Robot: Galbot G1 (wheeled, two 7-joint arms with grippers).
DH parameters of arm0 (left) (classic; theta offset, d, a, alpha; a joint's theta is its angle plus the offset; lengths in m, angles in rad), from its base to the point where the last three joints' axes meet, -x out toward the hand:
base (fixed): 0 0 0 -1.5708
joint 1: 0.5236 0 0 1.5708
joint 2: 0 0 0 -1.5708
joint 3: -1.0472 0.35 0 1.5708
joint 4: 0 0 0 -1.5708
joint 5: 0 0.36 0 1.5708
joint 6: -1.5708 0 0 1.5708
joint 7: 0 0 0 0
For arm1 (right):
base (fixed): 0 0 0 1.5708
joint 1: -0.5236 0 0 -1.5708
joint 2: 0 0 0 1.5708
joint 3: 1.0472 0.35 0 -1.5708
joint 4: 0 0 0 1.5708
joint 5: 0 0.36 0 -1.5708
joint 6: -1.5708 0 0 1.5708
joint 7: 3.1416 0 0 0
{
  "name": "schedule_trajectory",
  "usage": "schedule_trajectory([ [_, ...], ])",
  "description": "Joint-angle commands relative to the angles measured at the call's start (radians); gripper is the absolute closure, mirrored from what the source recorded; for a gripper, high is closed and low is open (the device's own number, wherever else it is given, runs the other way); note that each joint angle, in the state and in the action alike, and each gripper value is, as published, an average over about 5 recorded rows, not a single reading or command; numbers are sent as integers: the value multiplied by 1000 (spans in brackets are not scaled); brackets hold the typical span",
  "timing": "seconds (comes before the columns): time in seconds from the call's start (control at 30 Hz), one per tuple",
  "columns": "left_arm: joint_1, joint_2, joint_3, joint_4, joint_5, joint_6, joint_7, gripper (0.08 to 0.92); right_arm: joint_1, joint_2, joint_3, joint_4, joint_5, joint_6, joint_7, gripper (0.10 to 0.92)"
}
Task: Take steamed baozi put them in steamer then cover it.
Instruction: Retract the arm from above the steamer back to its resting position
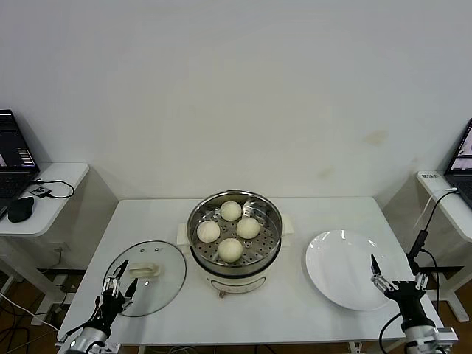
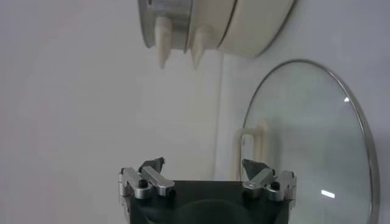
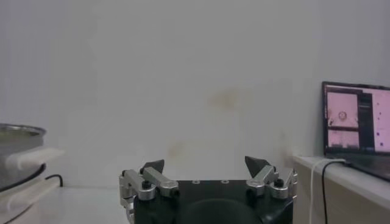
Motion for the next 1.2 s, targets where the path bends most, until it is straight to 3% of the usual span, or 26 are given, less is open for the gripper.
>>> schedule_trajectory([
  [0.03, -141, 9, 39, 106, 25, -1, 16, 177, -21, 19, 7, 1, -4, 10, -4, 203],
  [0.53, -251, 21, 80, 194, 23, 3, 36, 177, -22, 25, 5, -15, -17, 10, -9, 202],
  [0.97, -279, 6, 94, 235, 30, 5, 38, 178, -19, 26, -3, -27, -20, 12, -12, 203],
  [1.2, -276, 0, 92, 247, 37, 5, 32, 329, -19, 25, -4, -25, -19, 12, -12, 202],
])
